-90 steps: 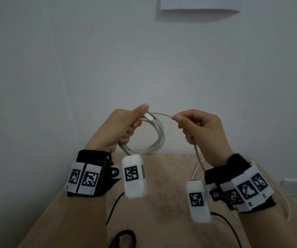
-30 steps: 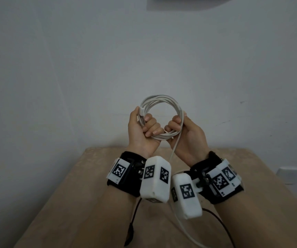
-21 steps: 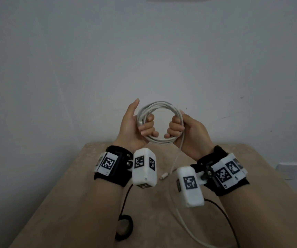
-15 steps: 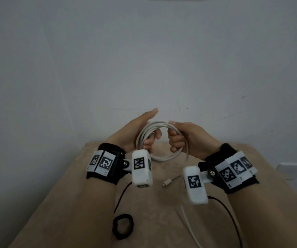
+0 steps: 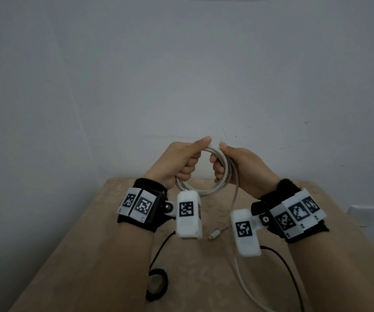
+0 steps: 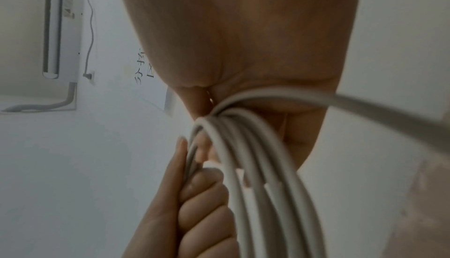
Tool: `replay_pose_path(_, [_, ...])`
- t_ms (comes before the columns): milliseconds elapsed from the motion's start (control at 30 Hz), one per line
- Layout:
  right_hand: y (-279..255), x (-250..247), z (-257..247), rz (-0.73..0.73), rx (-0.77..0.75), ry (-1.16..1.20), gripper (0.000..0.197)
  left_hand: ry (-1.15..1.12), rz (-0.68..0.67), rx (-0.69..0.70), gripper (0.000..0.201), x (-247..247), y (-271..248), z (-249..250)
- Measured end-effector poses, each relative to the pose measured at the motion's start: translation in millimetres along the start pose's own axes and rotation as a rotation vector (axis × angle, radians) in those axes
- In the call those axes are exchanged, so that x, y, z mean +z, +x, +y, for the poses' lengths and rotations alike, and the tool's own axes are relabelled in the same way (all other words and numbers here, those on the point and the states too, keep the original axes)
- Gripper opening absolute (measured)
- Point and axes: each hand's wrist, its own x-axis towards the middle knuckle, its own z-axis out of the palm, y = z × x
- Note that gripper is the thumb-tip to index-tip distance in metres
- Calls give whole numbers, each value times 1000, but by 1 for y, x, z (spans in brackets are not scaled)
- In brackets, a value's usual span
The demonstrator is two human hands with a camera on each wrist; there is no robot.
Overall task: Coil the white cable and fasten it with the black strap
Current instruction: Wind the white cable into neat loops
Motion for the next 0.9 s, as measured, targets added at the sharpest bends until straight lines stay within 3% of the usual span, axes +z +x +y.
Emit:
replay_pose_path(167, [-3, -1, -3, -29, -20, 78, 48, -230, 143, 46, 51, -10, 1, 4])
replay_pose_path(400, [-3, 6, -4, 145, -116, -108, 28, -461, 295, 75, 47, -22, 2, 6])
replay_pose_path(700, [-4, 33, -2, 234, -196, -119, 29, -675, 460, 184, 49, -11, 4, 9])
replay_pose_path(900, [-1, 35, 4, 228, -145, -50, 37, -821, 501, 212, 51, -2, 5, 6])
